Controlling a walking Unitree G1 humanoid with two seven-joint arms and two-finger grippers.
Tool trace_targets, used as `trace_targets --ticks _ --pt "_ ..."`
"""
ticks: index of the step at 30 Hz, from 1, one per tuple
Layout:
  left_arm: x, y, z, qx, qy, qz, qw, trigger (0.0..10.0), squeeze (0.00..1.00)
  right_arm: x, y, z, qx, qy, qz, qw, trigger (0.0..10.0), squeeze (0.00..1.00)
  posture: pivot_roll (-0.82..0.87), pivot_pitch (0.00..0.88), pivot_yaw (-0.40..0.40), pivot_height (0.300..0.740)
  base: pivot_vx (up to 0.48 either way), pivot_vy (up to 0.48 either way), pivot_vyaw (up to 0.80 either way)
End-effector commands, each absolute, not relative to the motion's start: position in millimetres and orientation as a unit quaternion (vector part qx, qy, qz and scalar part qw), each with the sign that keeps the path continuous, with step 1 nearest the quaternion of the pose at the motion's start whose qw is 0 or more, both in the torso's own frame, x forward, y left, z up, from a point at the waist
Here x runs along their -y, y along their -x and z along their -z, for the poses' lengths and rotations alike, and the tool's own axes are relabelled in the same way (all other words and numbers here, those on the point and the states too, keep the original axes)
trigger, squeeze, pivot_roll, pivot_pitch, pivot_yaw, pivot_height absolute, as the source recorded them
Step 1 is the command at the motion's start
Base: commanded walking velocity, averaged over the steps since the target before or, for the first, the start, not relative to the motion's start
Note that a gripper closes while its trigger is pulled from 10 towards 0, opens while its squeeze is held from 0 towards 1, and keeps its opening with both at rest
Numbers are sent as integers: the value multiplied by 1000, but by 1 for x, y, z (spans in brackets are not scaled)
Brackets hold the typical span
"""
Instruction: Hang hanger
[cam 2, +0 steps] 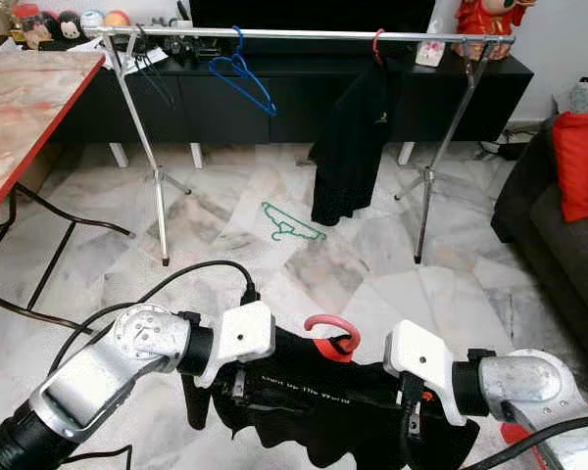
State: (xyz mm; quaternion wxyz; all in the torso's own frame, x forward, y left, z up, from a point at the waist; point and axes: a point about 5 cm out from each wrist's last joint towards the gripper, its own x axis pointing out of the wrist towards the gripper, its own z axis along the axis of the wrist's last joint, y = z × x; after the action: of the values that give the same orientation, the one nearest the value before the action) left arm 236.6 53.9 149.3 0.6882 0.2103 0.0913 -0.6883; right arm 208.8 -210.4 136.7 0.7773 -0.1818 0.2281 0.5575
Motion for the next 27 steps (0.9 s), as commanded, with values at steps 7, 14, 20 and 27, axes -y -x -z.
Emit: trace_targets --ticks 7,14,20,27 --pt "-51 -240 -152 -77 -214 680 697 0 0 204 -211 -145 -204 184 -564 778 10000 0 -98 84 -47 740 0 0 0" --pt "-52 -240 -153 -76 -208 684 695 0 0 204 -212 -143 -207 185 -562 779 10000 0 -94 75 -46 740 0 0 0" --pt "-51 -239 -153 -77 -207 689 691 0 0 204 -212 -142 -207 186 -561 780 10000 0 -94 75 -46 740 0 0 0" --pt "-52 -238 -154 -78 -204 691 690 0 0 204 -213 -142 -208 186 -559 780 10000 0 -96 77 -44 740 0 0 0"
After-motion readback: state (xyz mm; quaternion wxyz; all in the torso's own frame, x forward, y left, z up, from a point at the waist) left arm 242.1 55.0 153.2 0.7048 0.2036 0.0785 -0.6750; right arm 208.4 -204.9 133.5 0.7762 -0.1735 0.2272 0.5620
